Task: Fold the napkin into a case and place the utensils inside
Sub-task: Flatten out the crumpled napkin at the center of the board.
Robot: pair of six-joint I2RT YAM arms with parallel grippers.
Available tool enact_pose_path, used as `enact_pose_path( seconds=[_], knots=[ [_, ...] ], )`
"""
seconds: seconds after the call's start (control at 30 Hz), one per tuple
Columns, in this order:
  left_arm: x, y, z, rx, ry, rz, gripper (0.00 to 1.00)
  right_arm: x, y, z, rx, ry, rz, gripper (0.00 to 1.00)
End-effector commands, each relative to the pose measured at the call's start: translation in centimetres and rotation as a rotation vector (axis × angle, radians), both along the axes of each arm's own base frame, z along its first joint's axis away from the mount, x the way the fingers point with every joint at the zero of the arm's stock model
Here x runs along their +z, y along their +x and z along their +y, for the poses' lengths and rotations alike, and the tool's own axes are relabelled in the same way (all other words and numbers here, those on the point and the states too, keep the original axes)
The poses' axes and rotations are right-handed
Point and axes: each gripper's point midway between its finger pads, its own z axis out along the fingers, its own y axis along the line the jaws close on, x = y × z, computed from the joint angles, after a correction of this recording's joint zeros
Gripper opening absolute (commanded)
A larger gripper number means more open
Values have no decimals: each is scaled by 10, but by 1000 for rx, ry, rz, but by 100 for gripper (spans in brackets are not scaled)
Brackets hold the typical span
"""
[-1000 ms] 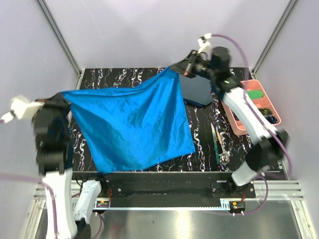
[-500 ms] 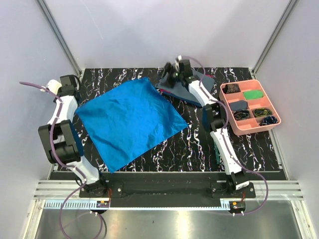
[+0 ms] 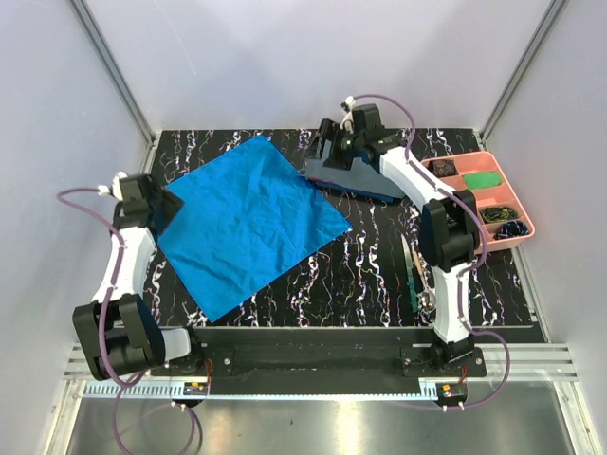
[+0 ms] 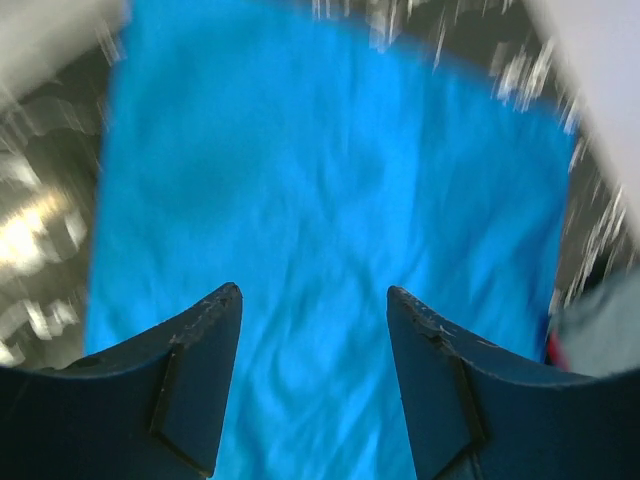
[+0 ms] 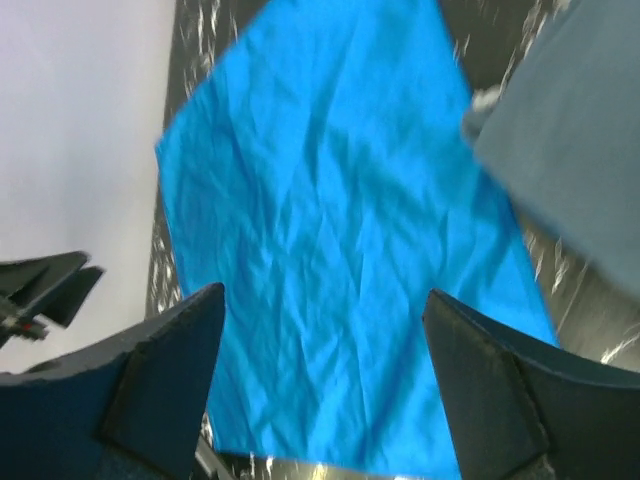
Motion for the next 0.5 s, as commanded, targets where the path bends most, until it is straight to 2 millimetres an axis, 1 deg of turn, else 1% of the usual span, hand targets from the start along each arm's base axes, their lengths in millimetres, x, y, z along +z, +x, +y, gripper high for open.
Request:
enact_pose_path(
  seconds=[0.0, 0.03, 0.07, 0.1, 0.13, 0.17, 0.2, 0.23, 0.27, 0.3, 0.33, 0.37, 0.4, 0.43, 0.47],
  knots=[
    [-22, -27, -51, -188, -153, 5, 63, -25, -49, 14, 82, -104, 12, 85],
    [-24, -32, -55, -199, -165, 9, 63, -37, -62, 19, 100, -130, 23, 83],
    [-24, -39, -59, -203, -172, 5, 63, -45, -66, 20, 103, -143, 27, 78],
    [-35, -47, -64, -199, -193, 27, 63, -53, -68, 18, 90, -170, 30, 74],
    [-40, -51, -65, -190, -194, 39, 63, -67, -75, 15, 88, -199, 48, 68],
    [-41, -54, -73, -208, -197, 38, 63, -75, -77, 11, 78, -220, 58, 67],
    [-50, -58, -78, -210, -205, 58, 63, -81, -75, 4, 50, -254, 51, 65],
    [-54, -59, -79, -206, -184, 71, 63, -91, -78, -2, 48, -289, 53, 64],
    [-59, -58, -91, -238, -173, 89, 63, -93, -77, -8, 38, -311, 49, 62],
    [-63, -57, -94, -249, -151, 99, 63, -98, -76, -14, 21, -345, 41, 61],
    [-66, -53, -92, -240, -119, 106, 63, -102, -79, -19, 23, -373, 39, 60],
    [-77, -50, -94, -242, -112, 133, 63, -104, -80, -22, 18, -388, 37, 59],
    [-80, -45, -94, -226, -123, 141, 63, -109, -81, -29, 1, -418, 45, 59],
    [-92, -41, -93, -220, -129, 181, 62, -115, -81, -32, -1, -435, 51, 57],
    [-94, -34, -93, -221, -128, 188, 62, -118, -82, -33, -3, -444, 55, 55]
  ],
)
